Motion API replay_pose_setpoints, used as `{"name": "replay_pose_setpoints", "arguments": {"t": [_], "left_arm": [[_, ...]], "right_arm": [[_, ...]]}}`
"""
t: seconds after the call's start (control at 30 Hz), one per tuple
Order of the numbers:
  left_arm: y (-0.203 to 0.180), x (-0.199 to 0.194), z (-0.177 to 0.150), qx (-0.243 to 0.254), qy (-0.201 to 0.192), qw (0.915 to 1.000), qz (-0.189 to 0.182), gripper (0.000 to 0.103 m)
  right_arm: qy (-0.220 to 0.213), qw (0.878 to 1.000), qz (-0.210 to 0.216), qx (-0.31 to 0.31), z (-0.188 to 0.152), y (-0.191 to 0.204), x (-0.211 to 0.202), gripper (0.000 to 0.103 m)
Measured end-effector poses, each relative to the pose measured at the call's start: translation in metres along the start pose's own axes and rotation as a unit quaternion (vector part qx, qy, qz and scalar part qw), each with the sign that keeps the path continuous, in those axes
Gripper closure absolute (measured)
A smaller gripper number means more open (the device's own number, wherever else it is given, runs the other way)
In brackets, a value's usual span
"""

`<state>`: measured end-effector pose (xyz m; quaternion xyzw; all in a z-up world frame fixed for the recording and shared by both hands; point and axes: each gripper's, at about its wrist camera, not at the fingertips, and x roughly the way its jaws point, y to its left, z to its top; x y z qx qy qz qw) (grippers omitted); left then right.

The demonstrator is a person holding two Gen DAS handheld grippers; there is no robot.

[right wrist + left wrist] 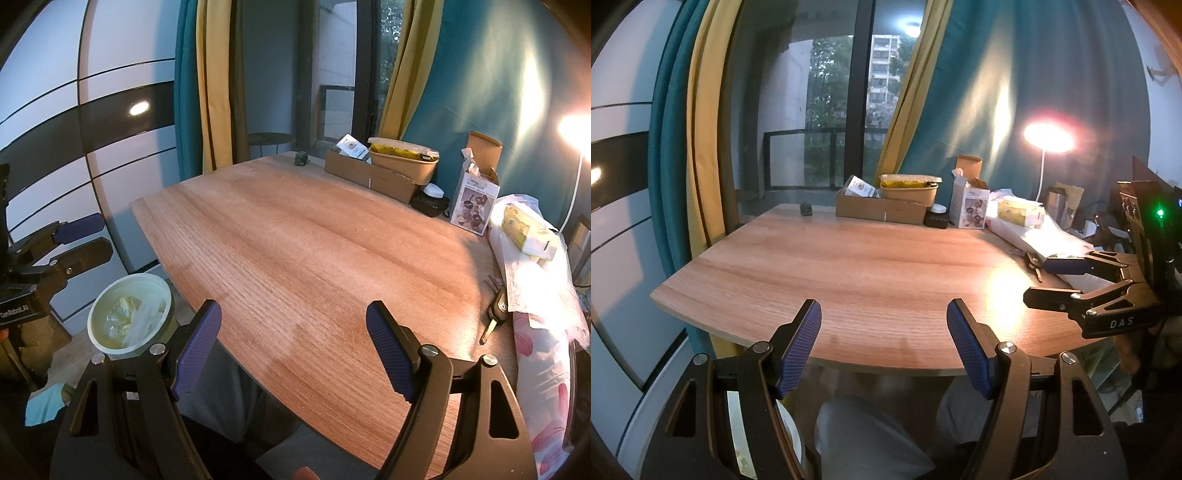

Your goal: Collect trash

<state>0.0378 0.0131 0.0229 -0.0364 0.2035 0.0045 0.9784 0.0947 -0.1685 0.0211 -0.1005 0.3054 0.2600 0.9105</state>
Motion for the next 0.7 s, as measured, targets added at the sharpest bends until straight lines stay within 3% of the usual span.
{"name": "replay_pose_setpoints", "arguments": {"t": [0.7], "left_arm": [[-0.002,-0.0001,0.0,0.005,-0.003,1.0,-0.001,0.029]], "right_arm": [[0.001,1.0,0.0,0.001,-0.0006,0.0007,-0.0008,0.023]]}}
